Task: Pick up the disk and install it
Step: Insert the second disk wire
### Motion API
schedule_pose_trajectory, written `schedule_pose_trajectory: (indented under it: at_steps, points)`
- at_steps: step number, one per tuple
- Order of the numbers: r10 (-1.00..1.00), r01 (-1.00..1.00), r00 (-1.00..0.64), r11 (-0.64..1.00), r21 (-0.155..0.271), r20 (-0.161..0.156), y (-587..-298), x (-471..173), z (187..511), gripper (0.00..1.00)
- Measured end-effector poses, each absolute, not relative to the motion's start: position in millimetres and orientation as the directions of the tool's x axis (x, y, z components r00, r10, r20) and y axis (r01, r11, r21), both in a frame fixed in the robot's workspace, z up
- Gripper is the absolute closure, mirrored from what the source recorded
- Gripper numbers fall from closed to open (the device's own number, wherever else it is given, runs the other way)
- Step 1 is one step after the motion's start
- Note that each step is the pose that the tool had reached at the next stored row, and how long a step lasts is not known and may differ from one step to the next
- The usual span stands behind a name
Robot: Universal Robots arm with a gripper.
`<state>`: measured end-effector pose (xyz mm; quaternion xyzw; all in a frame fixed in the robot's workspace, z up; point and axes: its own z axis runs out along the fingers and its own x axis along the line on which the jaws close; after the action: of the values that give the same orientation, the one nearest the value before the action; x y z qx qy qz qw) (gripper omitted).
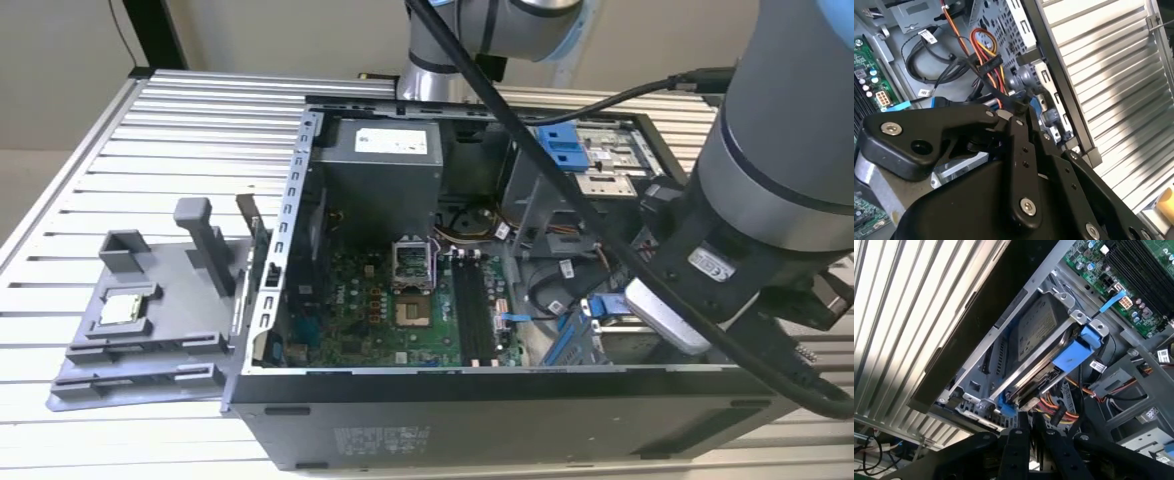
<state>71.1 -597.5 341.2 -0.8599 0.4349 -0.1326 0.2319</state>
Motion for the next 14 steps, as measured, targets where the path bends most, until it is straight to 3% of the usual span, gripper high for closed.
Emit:
schedule_pose_trajectory:
  at_steps: [14]
  points:
    - [-0.838,-0.717,0.544,-0.486,-0.499,0.035,-597.7,60.2,342.3,1.00]
